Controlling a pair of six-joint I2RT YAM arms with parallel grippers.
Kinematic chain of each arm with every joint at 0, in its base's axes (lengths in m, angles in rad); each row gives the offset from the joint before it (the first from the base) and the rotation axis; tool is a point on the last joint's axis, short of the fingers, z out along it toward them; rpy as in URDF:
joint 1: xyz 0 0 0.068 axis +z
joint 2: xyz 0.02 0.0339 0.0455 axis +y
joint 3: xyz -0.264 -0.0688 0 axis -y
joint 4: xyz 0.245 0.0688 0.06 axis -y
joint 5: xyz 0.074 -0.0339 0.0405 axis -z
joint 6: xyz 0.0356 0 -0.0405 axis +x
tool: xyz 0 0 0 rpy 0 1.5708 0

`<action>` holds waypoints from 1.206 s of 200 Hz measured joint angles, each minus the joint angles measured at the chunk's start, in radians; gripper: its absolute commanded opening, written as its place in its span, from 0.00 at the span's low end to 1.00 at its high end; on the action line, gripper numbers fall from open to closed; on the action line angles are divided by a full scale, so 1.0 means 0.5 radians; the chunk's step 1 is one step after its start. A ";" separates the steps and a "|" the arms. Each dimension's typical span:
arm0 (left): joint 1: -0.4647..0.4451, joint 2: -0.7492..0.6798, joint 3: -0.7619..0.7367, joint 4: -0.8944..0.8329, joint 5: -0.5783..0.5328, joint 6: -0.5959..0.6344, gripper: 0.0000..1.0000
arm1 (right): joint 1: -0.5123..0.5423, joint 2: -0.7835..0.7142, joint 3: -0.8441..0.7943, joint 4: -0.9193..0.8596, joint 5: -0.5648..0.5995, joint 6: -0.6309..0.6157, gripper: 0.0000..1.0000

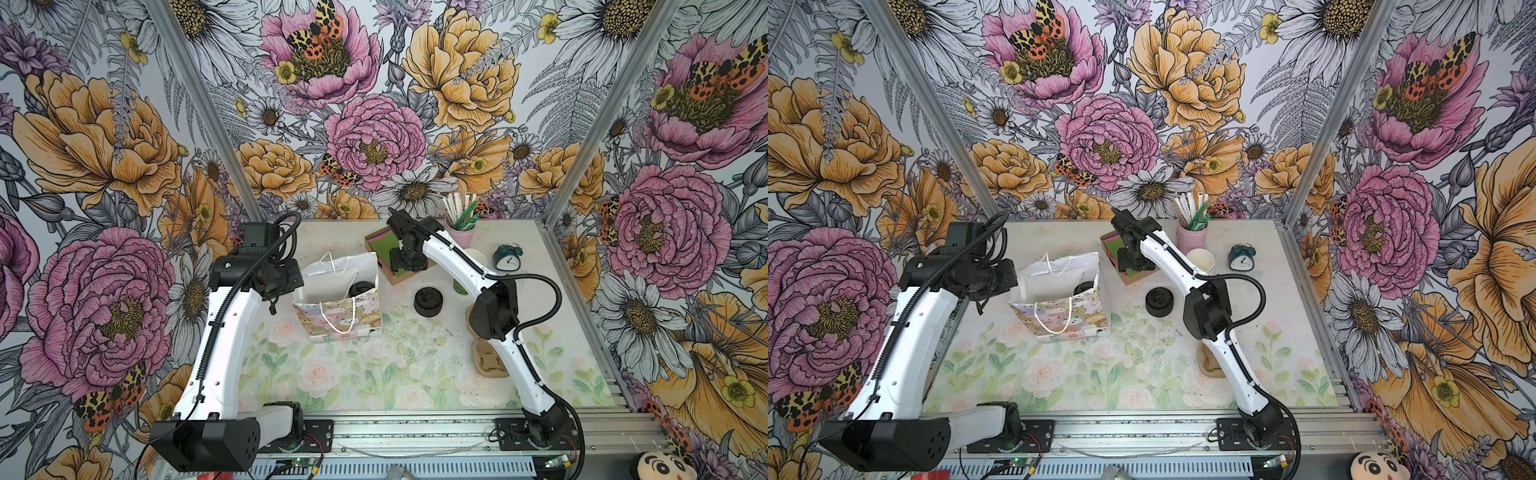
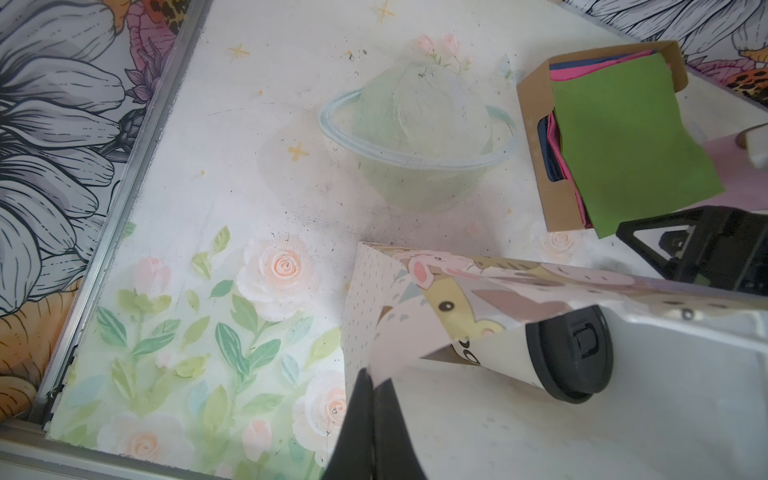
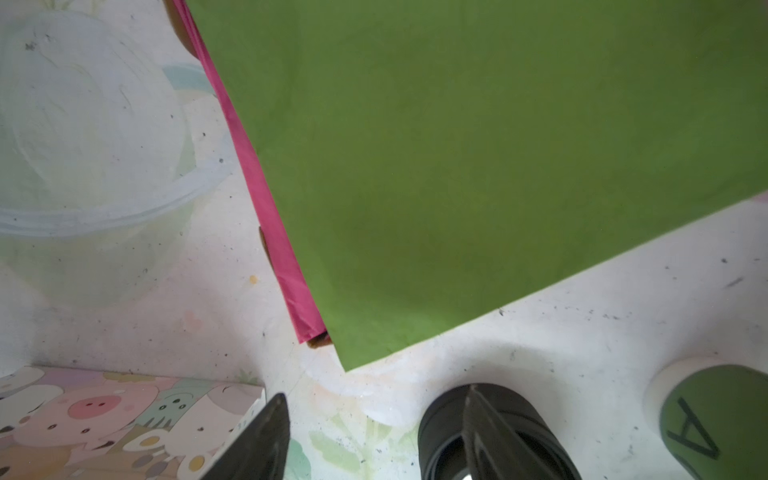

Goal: Pack the takeout coffee
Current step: 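Grasp the top green tissue sheet with the right gripper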

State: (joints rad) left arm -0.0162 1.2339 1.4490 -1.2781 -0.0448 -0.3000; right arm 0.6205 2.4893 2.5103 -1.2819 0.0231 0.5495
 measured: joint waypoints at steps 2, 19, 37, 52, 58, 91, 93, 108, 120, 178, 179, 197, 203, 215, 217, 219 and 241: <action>0.000 0.000 0.000 0.001 0.000 0.000 0.00 | 0.000 0.008 0.000 0.002 -0.005 -0.002 0.64; 0.000 0.000 0.000 0.002 0.001 0.001 0.00 | -0.001 0.050 0.000 0.003 -0.012 0.009 0.61; 0.000 0.000 0.000 0.004 0.001 0.001 0.00 | -0.012 0.079 0.001 0.003 -0.024 0.021 0.56; 0.000 0.000 0.000 0.005 0.001 0.001 0.00 | -0.013 0.105 0.012 0.003 -0.040 0.038 0.51; 0.000 0.000 0.000 0.005 0.001 0.002 0.00 | -0.013 0.119 0.027 0.004 -0.047 0.040 0.49; 0.000 0.000 0.000 0.005 0.001 0.002 0.00 | -0.014 0.136 0.061 0.022 -0.079 0.062 0.30; 0.000 0.000 0.000 0.005 0.001 0.002 0.00 | -0.015 0.136 0.061 0.023 -0.079 0.071 0.28; 0.000 0.000 0.000 0.005 0.001 0.002 0.00 | -0.022 0.140 0.061 0.027 -0.096 0.072 0.19; 0.000 0.000 0.000 0.005 0.001 0.002 0.00 | -0.022 0.140 0.061 0.037 -0.113 0.082 0.12; 0.000 0.001 0.000 0.005 0.002 0.008 0.00 | -0.022 0.135 0.061 0.052 -0.124 0.080 0.00; 0.000 0.000 0.000 0.005 0.002 0.008 0.00 | -0.022 0.135 0.061 0.051 -0.124 0.080 0.00; 0.000 0.000 0.000 0.005 0.003 0.008 0.00 | -0.027 0.117 0.060 0.051 -0.114 0.080 0.00; 0.000 0.001 0.000 0.005 0.004 0.008 0.00 | -0.031 0.105 0.056 0.051 -0.108 0.079 0.00; 0.000 0.001 0.000 0.006 0.007 0.008 0.00 | -0.038 0.073 0.047 0.048 -0.100 0.072 0.00; 0.000 0.001 0.000 0.006 0.008 0.008 0.00 | -0.040 0.067 0.046 0.047 -0.100 0.072 0.00; 0.000 0.001 0.000 0.006 0.008 0.008 0.00 | -0.040 0.061 0.043 0.047 -0.098 0.071 0.00; 0.000 0.002 0.000 0.007 0.008 0.008 0.00 | -0.053 -0.034 0.016 0.046 -0.074 0.051 0.00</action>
State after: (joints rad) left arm -0.0162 1.2346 1.4490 -1.2747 -0.0406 -0.2962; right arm 0.5941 2.4725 2.5183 -1.2591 -0.0139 0.5751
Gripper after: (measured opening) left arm 0.045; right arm 0.050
